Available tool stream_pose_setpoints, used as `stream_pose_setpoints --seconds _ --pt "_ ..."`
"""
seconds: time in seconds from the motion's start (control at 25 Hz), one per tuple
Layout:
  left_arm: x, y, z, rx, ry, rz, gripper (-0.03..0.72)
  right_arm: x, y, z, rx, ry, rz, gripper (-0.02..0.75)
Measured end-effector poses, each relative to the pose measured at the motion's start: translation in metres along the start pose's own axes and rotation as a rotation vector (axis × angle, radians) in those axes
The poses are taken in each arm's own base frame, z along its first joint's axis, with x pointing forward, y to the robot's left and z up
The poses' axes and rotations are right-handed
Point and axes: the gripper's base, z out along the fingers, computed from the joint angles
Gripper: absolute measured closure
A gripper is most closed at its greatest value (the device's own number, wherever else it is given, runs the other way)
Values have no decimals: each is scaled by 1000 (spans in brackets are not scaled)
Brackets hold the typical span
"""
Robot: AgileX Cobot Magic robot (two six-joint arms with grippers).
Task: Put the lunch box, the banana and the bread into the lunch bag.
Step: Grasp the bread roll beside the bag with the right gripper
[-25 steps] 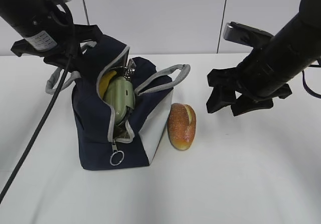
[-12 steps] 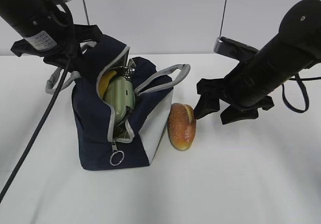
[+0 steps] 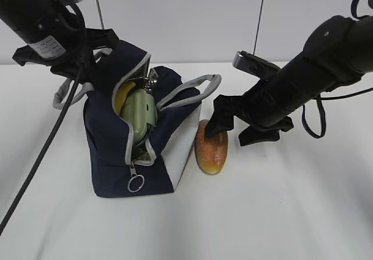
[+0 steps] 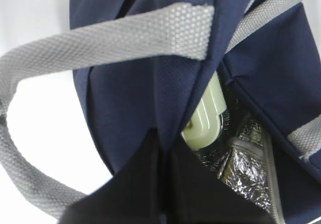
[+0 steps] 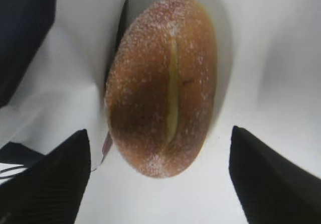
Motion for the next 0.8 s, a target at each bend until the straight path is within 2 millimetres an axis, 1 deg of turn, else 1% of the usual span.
stream_pose_setpoints --seconds 0.24,0.4,0.56,0.68,0.8 --pt "0 0 0 0 1 0 688 -15 -4 18 -7 7 -34 82" --pt "0 0 0 0 2 0 688 -21 -6 29 -23 39 -52 97" --pt "0 0 0 0 2 0 688 -23 -7 36 -39 72 -60 162" --pt "0 0 0 0 3 1 688 -23 -7 36 -43 77 -61 214" --pt "0 0 0 -1 3 1 688 -23 -6 37 -50 90 -60 250"
